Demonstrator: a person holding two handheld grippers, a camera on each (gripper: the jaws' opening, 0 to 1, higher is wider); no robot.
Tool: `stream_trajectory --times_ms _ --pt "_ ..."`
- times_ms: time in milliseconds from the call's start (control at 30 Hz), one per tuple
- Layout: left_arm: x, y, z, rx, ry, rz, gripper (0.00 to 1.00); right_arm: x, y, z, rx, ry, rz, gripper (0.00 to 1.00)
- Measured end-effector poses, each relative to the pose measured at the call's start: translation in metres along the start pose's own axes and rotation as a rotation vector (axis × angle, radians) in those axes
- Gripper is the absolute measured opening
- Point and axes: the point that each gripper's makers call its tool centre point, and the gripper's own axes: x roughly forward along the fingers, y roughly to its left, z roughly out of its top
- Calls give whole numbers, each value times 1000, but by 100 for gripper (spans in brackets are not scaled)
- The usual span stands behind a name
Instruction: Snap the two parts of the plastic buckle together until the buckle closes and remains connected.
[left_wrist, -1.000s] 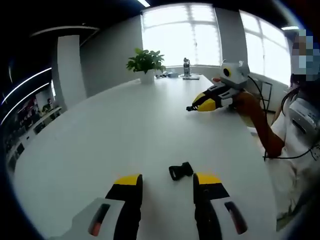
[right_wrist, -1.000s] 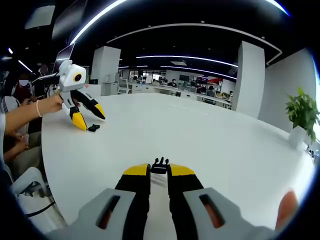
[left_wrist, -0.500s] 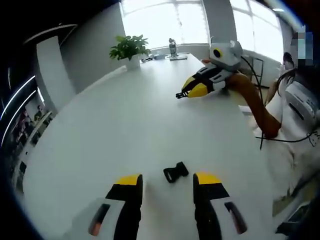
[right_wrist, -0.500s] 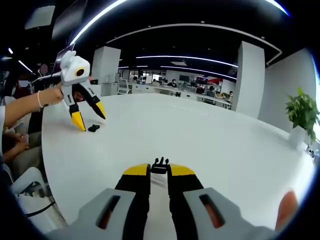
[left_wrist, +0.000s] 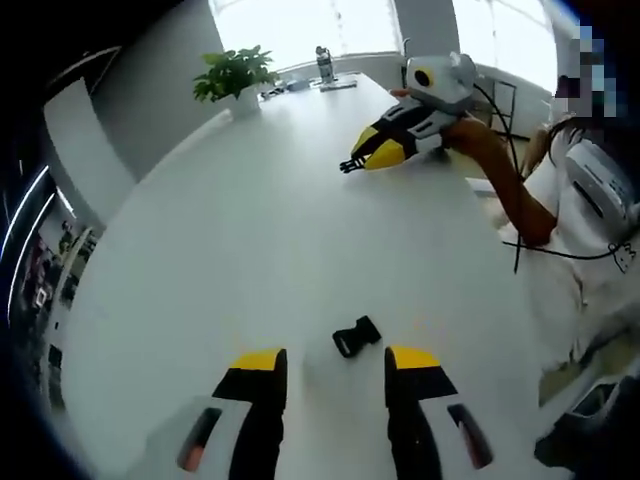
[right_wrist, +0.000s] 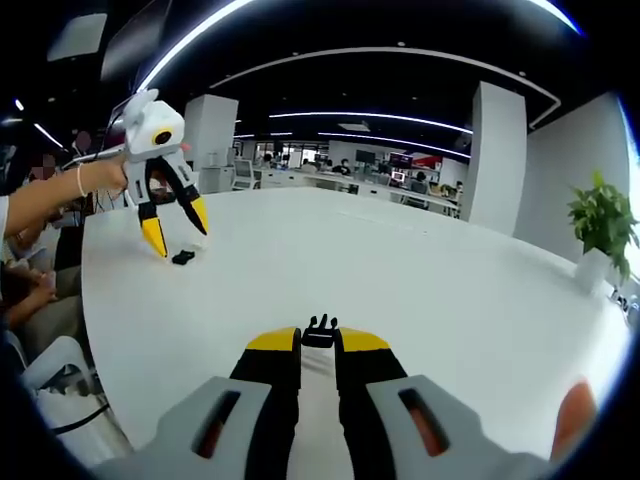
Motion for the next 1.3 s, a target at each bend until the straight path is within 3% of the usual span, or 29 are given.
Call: stream_trajectory --times_ms 200,333,467,600,700,933,1300 --pt "4 -3 0 40 47 -7 37 -1 0 0 0 0 0 13" --pt "4 -3 1 90 86 -16 30 -1 0 0 2 0 -1 13" --pt "5 1 3 101 116 0 34 -1 1 0 2 0 -1 13" --pt "7 2 4 135 142 -7 32 -1 1 0 2 0 -1 13" --pt "5 5 3 213 222 -2 32 -1 1 0 1 1 0 13" --pt "10 -1 9 319 306 -51 29 -2 1 0 3 -3 -1 13" --pt "15 -7 12 301 337 -161 24 -5 -3 -1 7 -8 -9 13"
